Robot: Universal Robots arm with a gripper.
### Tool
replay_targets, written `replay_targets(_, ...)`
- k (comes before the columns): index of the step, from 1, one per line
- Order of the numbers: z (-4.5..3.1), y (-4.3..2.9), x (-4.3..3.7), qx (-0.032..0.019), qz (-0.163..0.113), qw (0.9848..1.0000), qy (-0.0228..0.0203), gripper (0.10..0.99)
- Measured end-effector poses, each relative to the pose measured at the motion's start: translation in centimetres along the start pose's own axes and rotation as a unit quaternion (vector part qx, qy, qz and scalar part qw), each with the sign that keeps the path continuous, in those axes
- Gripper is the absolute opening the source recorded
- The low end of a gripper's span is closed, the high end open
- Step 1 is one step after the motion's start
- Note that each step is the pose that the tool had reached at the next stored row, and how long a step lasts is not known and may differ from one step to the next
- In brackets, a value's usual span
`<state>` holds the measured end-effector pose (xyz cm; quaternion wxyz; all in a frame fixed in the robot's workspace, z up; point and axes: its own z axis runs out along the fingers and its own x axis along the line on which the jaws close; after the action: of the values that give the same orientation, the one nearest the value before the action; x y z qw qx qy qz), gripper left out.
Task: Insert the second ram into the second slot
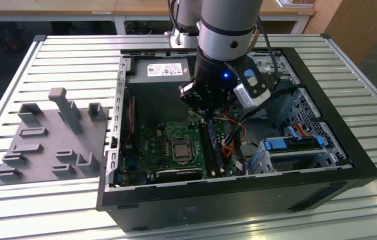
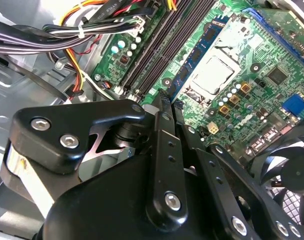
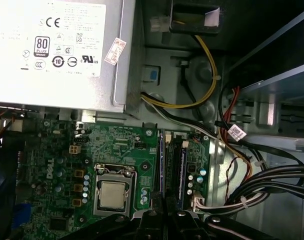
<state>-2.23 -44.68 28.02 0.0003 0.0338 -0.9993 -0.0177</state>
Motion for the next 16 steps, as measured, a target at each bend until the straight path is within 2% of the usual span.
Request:
replay_targets(6, 0.45, -0.21, 0.02, -0.0001, 0.001, 1.0, 0.0021, 0.137)
replay_targets(16, 0.75, -0.26, 0.03, 0.0, 0.001, 1.0, 0.0009, 0.137)
